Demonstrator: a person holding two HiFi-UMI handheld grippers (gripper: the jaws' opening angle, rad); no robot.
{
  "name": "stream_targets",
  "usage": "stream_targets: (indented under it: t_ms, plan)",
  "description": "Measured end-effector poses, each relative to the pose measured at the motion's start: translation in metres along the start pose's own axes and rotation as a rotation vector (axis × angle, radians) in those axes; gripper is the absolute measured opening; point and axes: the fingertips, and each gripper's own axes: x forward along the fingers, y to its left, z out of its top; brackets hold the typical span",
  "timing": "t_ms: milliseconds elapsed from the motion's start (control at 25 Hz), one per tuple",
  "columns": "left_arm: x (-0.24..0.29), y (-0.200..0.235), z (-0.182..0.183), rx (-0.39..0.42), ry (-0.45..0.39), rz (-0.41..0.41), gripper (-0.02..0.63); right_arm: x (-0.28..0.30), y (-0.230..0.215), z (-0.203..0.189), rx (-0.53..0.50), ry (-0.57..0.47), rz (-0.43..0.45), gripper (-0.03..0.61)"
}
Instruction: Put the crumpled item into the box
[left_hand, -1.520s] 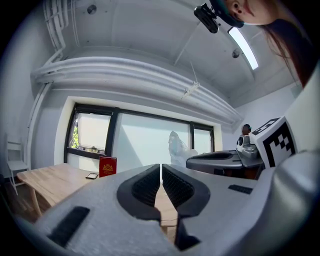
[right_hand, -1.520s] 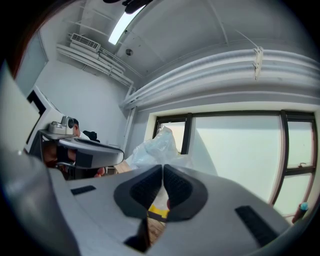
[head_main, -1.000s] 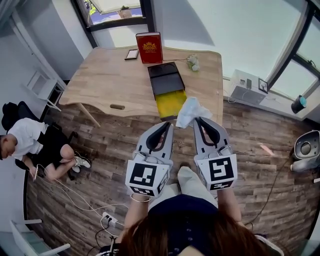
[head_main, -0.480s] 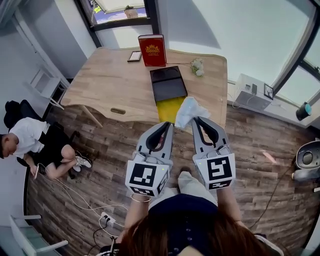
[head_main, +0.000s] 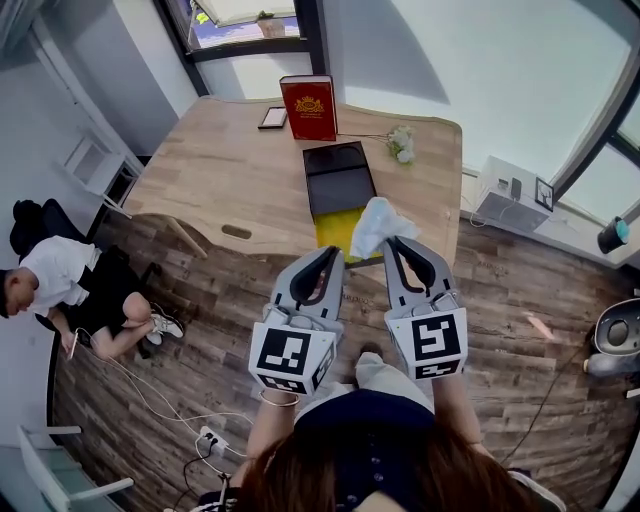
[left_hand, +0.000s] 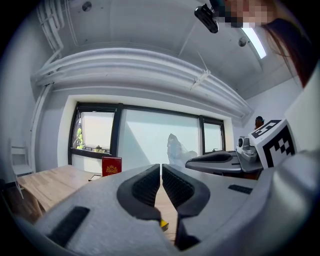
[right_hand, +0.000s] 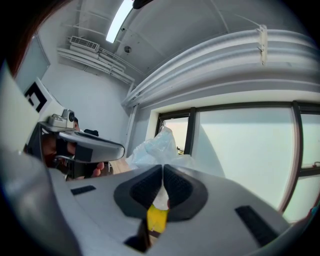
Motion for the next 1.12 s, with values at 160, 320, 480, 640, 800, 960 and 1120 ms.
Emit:
stream_targets:
  t_ms: [160, 320, 480, 640, 800, 960, 1120]
  plan:
    - [0.011, 0.007, -0.001, -0.004, 0.005, 0.012, 0.035, 0.014, -0.007, -0.005, -0.004, 0.011, 0.012, 0.031]
    - [0.023, 0.015, -0.001, -0.009, 0.012, 0.023, 0.034, 0.029, -0.012, -0.008, -0.008, 0.022, 0.029, 0.031]
    - [0.033, 0.022, -0.001, -0.012, 0.017, 0.04, 0.035, 0.042, -0.016, -0.012, -0.017, 0.033, 0.049, 0.031]
    - [0.04, 0.027, -0.003, -0.015, 0.019, 0.068, 0.035, 0.054, -0.018, -0.022, -0.04, 0.054, 0.083, 0.031]
    - [0.048, 0.032, -0.005, -0.024, 0.027, 0.1, 0.035, 0.065, -0.02, -0.033, -0.055, 0.079, 0.122, 0.031]
    - [0.057, 0.036, -0.006, -0.027, 0.031, 0.141, 0.035, 0.075, -0.023, -0.042, -0.079, 0.098, 0.164, 0.031]
    - [0.062, 0.04, -0.008, -0.034, 0.041, 0.173, 0.035, 0.085, -0.024, -0.054, -0.1, 0.126, 0.205, 0.031]
